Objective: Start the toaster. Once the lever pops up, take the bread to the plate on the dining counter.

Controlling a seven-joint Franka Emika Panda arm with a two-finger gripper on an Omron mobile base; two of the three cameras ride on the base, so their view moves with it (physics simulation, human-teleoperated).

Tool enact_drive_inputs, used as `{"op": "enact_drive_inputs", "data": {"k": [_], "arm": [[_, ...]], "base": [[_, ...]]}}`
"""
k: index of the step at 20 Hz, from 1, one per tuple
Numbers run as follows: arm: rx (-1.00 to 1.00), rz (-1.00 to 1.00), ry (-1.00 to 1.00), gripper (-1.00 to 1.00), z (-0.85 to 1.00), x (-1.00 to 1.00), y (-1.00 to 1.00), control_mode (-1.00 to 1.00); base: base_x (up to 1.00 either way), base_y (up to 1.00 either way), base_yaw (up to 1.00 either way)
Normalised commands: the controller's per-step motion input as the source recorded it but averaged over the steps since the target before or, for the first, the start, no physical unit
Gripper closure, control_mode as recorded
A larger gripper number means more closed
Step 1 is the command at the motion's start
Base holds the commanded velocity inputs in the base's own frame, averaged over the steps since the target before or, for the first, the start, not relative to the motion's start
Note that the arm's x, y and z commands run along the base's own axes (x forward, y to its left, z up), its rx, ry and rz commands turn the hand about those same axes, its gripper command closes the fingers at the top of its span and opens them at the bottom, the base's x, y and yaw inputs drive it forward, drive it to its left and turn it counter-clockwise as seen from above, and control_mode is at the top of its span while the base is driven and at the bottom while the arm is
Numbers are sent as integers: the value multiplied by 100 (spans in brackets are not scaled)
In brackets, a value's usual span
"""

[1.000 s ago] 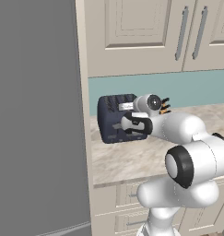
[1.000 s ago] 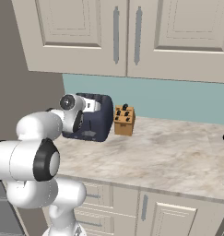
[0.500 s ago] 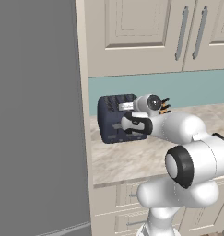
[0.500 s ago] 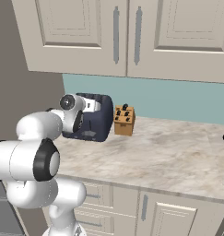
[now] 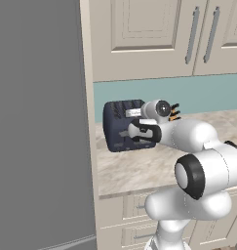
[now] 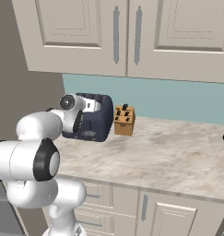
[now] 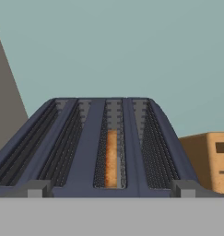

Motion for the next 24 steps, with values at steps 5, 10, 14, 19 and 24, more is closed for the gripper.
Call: {"op": "enact_drive_inputs", "data": {"k": [5, 10, 14, 19, 24], "arm": [[0, 0, 0, -100, 0, 0, 0, -100], [0, 0, 0, -100, 0, 0, 0, -100], [0, 0, 0, -100, 0, 0, 0, -100], [0, 0, 0, -100, 0, 0, 0, -100], [0, 0, 0, -100, 0, 0, 0, -100]], "base": [[0, 0, 0], [0, 0, 0], [0, 0, 0], [0, 0, 0], [0, 0, 0]]}}
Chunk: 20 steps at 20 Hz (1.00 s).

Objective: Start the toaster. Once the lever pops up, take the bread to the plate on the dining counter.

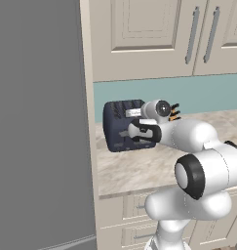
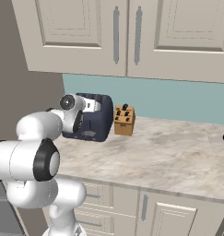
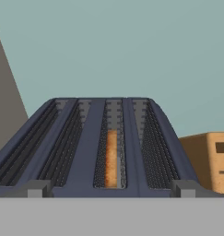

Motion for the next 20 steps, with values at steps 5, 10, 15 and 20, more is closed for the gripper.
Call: {"op": "enact_drive_inputs", "data": {"k": [5, 10, 15, 20], "arm": [[0, 0, 0, -100, 0, 0, 0, -100], [0, 0, 0, -100, 0, 0, 0, -100], [0, 0, 0, -100, 0, 0, 0, -100], [0, 0, 0, -100, 0, 0, 0, -100]], "base": [[0, 0, 0], [0, 0, 0], [0, 0, 0], [0, 0, 0]]}}
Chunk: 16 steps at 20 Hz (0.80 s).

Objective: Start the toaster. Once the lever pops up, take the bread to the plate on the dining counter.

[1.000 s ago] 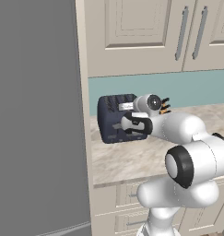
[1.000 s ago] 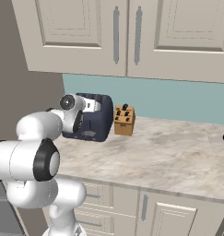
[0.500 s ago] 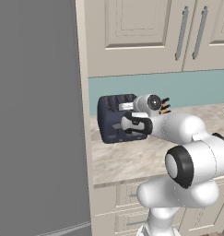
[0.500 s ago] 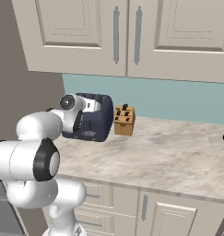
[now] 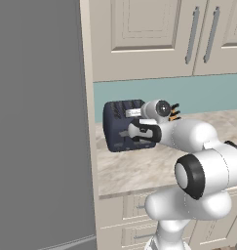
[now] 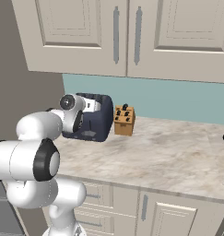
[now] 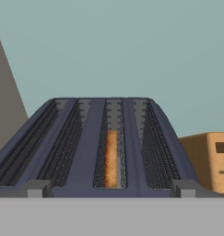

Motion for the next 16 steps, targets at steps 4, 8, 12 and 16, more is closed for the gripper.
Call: {"op": "enact_drive_inputs", "data": {"k": [4, 8, 12, 16], "arm": [[0, 0, 0, -100, 0, 0, 0, -100], [0, 0, 0, -100, 0, 0, 0, -100], [0, 0, 0, -100, 0, 0, 0, -100], [0, 0, 0, -100, 0, 0, 0, -100]], "base": [[0, 0, 0], [0, 0, 0], [0, 0, 0], [0, 0, 0]]}}
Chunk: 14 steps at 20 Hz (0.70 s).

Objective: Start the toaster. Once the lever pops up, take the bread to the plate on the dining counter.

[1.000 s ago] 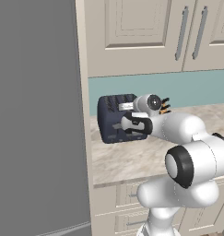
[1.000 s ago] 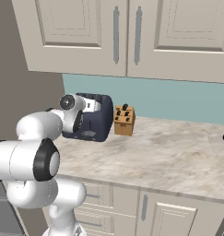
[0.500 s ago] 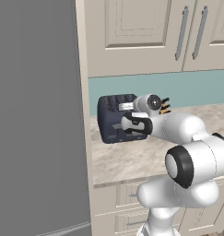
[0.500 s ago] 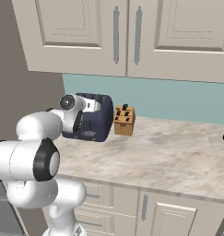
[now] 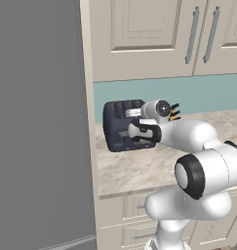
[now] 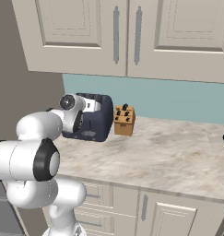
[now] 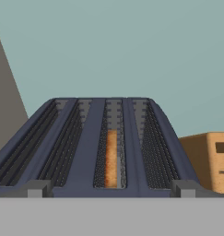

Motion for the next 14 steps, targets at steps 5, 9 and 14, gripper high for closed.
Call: {"op": "enact_drive_inputs", "data": {"k": [5, 9, 14], "arm": [[0, 0, 0, -100, 0, 0, 0, -100], [0, 0, 0, -100, 0, 0, 0, -100], [0, 0, 0, -100, 0, 0, 0, -100]], "base": [[0, 0, 0], [0, 0, 0], [0, 0, 0]]}}
